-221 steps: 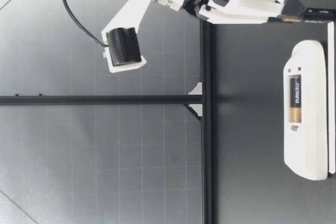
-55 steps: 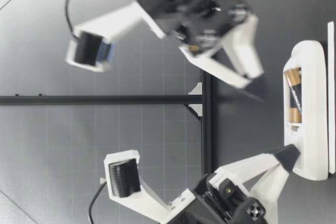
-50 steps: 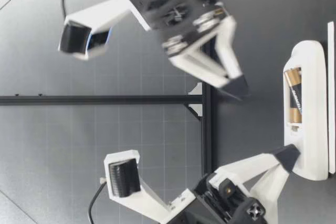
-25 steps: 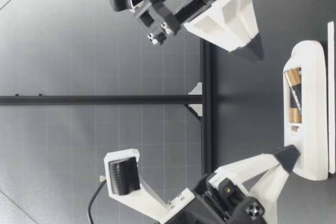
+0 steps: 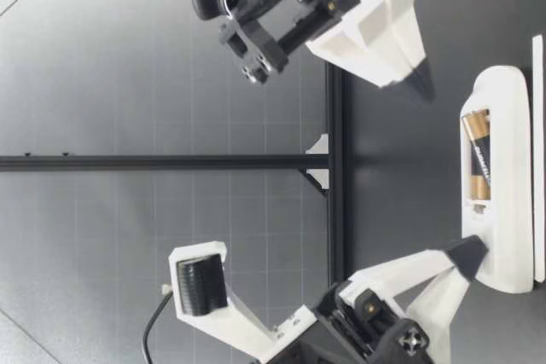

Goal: Place the battery into the slot of the remote controller.

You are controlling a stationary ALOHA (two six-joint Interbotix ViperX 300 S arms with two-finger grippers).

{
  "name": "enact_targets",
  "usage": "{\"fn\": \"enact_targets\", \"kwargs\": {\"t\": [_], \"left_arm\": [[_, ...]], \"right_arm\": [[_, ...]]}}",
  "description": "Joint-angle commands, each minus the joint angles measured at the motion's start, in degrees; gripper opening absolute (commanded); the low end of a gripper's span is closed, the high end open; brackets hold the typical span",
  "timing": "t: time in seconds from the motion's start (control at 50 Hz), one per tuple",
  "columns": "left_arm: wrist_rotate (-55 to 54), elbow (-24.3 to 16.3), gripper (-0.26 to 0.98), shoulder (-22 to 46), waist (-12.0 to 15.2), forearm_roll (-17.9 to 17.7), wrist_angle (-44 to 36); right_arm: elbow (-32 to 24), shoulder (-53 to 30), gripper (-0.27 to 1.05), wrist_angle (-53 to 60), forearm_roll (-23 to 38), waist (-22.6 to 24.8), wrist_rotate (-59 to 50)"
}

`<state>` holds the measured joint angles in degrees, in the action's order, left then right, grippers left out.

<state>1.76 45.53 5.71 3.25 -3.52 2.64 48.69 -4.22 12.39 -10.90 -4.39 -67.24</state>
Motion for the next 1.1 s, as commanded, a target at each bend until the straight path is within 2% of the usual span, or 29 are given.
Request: {"fn": "enact_targets", "kwargs": {"t": [0.0, 1.08], "left_arm": [[-0.09, 0.18, -0.15, -0.09, 0.18, -0.09, 0.79], [-0.09, 0.44, -0.15, 0.00, 0.18, -0.09, 0.79]], "right_arm": [[-1.49, 0.00, -0.14, 0.09, 0.35, 0.44, 0.18], [-5.27, -5.71, -0.14, -2.81, 3.96, 0.79, 0.35]]}}
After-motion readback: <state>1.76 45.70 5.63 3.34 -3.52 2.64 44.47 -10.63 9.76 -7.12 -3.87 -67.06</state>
